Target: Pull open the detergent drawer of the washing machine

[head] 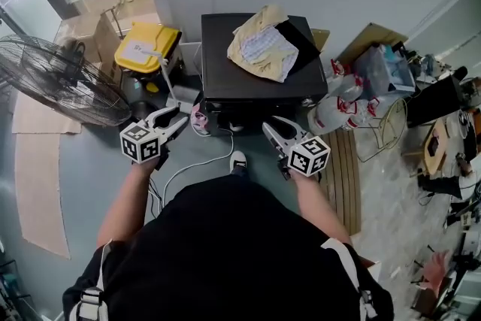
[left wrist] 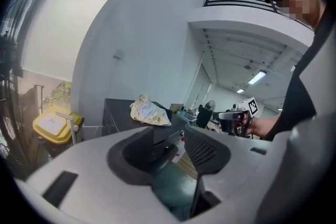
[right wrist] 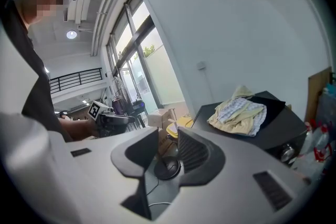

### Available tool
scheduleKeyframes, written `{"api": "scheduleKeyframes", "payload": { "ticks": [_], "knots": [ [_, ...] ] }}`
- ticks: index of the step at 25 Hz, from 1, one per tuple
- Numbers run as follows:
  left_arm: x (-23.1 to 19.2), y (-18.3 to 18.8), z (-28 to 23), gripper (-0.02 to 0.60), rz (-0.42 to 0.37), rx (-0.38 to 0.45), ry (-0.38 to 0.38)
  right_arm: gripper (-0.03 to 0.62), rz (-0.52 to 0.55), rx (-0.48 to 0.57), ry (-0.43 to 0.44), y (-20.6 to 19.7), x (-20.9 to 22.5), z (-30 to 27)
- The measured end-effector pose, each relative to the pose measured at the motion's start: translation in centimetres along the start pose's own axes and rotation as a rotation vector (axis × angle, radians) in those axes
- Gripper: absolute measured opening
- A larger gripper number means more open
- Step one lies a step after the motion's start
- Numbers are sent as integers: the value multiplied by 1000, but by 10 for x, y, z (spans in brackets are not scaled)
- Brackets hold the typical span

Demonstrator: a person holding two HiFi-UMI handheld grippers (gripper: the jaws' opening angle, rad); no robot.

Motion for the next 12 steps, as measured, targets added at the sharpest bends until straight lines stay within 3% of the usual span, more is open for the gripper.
{"api": "scheduleKeyframes", "payload": {
  "ticks": [12],
  "knots": [
    [-23, -12, -43, 186, 49, -47, 22, 156, -78, -73, -4, -17, 54, -30]
  ]
}}
Point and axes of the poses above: the fingertips, and each gripper's own axes: z backward along the fingers, x to its right, y out of its top, the point moved 4 cm from there along z, backward along the fingers, and after that the axes turned 5 degrees about -y, right-handed, at the moved point
